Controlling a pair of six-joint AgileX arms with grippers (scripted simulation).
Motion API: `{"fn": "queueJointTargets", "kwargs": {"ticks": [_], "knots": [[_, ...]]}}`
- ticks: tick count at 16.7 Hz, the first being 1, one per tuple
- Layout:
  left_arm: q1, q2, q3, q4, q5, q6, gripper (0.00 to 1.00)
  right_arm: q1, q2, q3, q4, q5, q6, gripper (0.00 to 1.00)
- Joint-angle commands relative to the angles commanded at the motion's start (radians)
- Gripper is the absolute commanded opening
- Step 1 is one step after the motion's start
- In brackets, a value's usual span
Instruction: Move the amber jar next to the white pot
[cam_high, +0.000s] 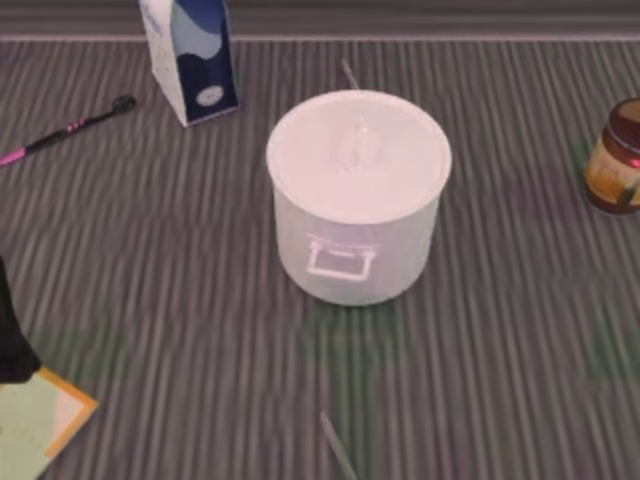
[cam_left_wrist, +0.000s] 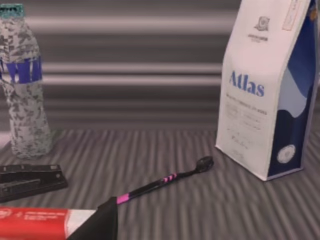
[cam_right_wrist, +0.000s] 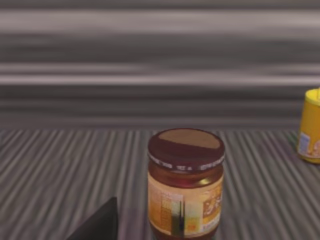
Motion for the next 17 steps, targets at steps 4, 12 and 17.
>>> {"fn": "queueJointTargets", "kwargs": {"ticks": [4, 12, 17], "knots": [[0.0, 0.0, 0.0, 0.0, 0.0, 0.0, 1.0, 0.004, 0.022, 0.027, -0.014, -0.005, -0.003, 1.0], [0.0, 0.0, 0.0, 0.0, 0.0, 0.0, 1.0, 0.031, 0.446, 0.477, -0.279, -0.035, -0.052, 1.0], [0.0, 0.0, 0.0, 0.0, 0.0, 0.0, 1.0, 0.035, 0.908, 0.943, -0.569, -0.039, -0.111, 1.0]]}}
